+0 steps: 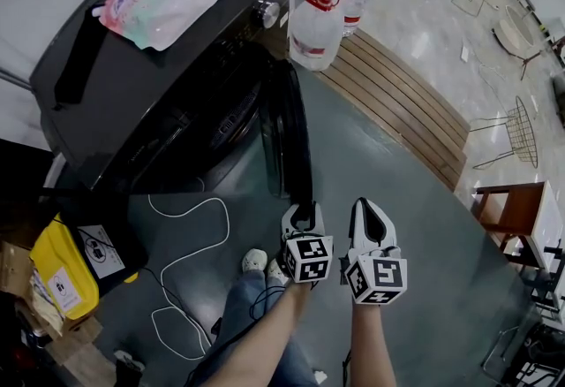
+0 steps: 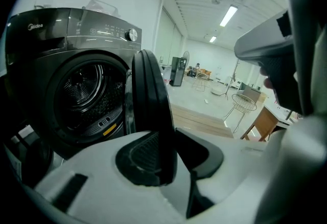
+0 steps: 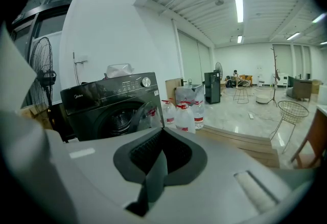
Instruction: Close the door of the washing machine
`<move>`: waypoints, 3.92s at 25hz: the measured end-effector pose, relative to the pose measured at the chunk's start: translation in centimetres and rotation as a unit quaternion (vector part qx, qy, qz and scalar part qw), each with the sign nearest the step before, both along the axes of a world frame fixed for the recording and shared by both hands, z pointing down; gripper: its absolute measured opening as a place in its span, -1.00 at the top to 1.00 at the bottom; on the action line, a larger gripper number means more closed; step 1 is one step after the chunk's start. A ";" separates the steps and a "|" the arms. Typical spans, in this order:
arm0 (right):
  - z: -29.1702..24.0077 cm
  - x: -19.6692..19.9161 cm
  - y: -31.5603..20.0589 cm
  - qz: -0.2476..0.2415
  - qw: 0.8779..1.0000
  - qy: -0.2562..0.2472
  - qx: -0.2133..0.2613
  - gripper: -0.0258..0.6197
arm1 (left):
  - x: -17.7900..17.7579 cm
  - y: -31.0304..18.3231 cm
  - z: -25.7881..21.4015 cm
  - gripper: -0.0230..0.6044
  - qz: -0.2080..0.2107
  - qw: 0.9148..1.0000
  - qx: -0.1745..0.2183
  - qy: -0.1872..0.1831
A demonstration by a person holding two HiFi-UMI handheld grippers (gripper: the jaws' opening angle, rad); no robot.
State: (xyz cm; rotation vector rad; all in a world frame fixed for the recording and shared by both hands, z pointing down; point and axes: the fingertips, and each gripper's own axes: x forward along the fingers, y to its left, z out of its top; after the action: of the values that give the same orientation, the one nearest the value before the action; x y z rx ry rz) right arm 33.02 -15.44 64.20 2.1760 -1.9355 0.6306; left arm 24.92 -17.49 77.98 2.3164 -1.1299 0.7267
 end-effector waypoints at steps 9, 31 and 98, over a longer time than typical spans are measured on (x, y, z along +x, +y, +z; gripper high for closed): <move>0.3 -0.9 0.0 -0.009 1.000 -0.003 -0.004 0.88 | -0.7 -0.1 -0.4 0.62 0.009 1.000 -0.001 0.015; 0.4 -11.9 -6.6 -0.124 0.992 -0.021 -0.002 0.88 | -14.4 -5.4 -0.4 0.70 -0.015 0.999 0.019 -0.025; -9.0 -19.1 -14.0 -0.166 0.984 -0.024 0.062 0.88 | -27.0 -16.1 -17.6 0.79 -0.085 0.985 0.150 0.031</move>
State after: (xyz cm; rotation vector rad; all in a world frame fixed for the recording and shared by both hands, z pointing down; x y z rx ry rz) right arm 13.96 -29.48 55.22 1.8493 -2.3482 0.5221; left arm -2.07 -33.56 60.37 2.4232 -1.4733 0.4421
